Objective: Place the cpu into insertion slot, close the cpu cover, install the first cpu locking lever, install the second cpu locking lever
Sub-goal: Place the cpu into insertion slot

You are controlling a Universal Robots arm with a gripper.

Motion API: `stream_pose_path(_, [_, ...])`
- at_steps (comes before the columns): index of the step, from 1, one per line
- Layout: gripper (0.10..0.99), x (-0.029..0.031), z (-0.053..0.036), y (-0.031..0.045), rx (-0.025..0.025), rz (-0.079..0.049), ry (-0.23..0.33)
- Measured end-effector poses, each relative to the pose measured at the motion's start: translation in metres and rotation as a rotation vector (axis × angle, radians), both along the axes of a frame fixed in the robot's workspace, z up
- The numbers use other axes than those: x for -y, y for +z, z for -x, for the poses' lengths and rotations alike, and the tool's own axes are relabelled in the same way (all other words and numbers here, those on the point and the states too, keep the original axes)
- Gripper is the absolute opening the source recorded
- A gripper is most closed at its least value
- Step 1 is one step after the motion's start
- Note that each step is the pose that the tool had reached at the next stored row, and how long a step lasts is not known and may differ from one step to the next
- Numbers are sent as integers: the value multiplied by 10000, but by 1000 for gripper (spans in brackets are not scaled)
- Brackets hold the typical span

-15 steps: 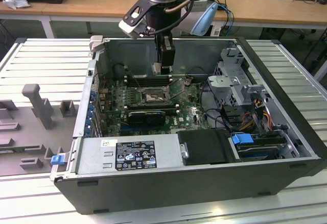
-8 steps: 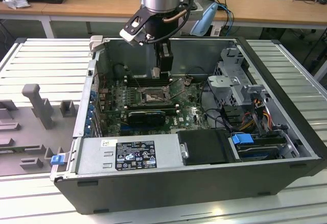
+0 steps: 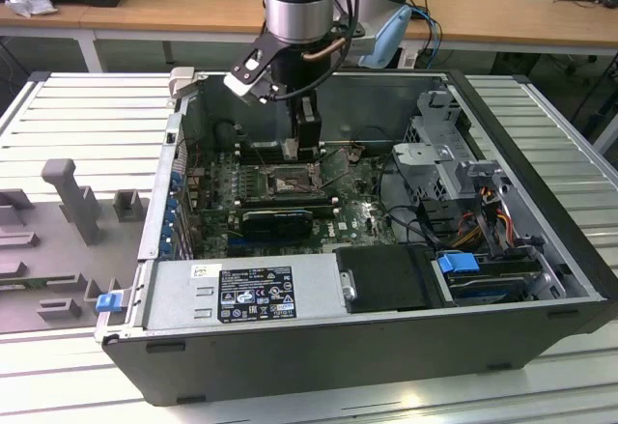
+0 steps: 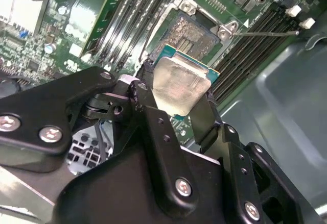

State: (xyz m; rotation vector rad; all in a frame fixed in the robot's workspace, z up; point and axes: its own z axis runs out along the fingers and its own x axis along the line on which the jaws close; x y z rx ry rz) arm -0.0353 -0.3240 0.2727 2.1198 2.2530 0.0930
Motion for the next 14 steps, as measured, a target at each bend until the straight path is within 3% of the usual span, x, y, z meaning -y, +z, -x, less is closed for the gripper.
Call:
stream_pose_path(7, [525, -48, 40, -145, 1, 46, -383])
stream_pose_path(14, [525, -58, 88, -380, 1, 49, -468])
